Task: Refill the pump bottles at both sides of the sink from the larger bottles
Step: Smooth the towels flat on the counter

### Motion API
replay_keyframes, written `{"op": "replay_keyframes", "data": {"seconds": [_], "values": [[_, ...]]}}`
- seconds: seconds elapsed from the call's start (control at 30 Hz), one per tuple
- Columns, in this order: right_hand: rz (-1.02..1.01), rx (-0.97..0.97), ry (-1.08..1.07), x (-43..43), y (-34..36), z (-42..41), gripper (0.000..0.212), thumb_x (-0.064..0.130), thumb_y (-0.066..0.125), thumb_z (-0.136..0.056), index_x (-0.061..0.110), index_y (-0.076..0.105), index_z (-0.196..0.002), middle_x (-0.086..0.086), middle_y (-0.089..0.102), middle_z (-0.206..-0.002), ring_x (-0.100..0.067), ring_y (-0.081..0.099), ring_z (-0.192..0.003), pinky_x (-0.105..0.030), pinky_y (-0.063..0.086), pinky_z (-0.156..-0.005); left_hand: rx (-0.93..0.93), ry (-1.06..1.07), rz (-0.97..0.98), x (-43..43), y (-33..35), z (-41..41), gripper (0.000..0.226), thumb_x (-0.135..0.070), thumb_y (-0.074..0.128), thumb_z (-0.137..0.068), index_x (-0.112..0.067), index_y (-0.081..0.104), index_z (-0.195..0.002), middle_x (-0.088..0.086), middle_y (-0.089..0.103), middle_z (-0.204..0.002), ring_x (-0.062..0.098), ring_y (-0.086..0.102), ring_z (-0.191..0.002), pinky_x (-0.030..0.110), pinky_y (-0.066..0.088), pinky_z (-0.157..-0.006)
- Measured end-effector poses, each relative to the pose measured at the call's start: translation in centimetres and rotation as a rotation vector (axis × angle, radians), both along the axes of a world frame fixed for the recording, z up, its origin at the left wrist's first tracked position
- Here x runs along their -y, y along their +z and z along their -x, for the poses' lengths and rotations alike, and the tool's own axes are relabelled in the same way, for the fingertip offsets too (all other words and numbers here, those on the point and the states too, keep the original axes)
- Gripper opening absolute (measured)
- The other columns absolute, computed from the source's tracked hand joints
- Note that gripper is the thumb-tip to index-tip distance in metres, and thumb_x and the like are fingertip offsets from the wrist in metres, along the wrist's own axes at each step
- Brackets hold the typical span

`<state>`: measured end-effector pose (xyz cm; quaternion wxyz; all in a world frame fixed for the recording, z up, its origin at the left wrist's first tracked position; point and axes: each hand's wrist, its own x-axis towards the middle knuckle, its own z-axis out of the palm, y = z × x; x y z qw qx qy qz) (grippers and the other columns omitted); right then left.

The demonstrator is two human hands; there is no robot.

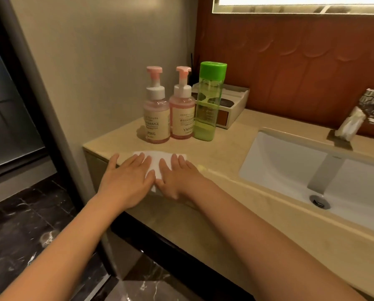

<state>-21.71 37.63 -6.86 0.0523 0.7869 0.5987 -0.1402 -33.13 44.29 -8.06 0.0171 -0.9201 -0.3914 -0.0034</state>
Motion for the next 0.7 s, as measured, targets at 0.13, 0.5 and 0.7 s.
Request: {"op": "replay_keyframes", "data": {"seconds": [0.13, 0.5, 0.7], "values": [[0.002, 0.002, -0.043, -3.8, 0.0, -1.0, 0.062, 0.043, 0.017, -0.1, 0.014, -0.009, -0.149, -0.018, -0.015, -0.155, -0.032, -0.012, -0.144, -0.041, -0.001, -0.116, 0.02, 0.003, 0.075, -3.9, 0.4, -1.5, 0.051, -0.033, 0.013, -0.1, -0.022, 0.013, -0.15, -0.003, 0.01, -0.159, 0.01, 0.008, -0.145, 0.041, -0.003, -0.116], [0.028, -0.002, -0.113, -8.6, 0.1, -4.1, 0.066, 0.047, 0.018, -0.099, 0.016, -0.011, -0.149, -0.016, -0.018, -0.155, -0.032, -0.014, -0.144, -0.043, -0.002, -0.116, 0.01, -0.037, 0.115, -8.6, 0.9, -5.2, 0.051, -0.028, 0.018, -0.1, -0.018, 0.012, -0.15, 0.0, 0.009, -0.159, 0.017, 0.012, -0.145, 0.046, 0.003, -0.116], [0.02, 0.005, -0.116, -9.7, 0.1, -5.7, 0.064, 0.044, 0.019, -0.1, 0.017, -0.01, -0.149, -0.015, -0.016, -0.156, -0.031, -0.013, -0.144, -0.043, -0.001, -0.117, 0.021, -0.031, 0.163, -9.6, 1.5, -6.8, 0.049, -0.027, 0.016, -0.101, -0.02, 0.017, -0.149, -0.001, 0.013, -0.158, 0.018, 0.014, -0.145, 0.045, 0.002, -0.116]]}}
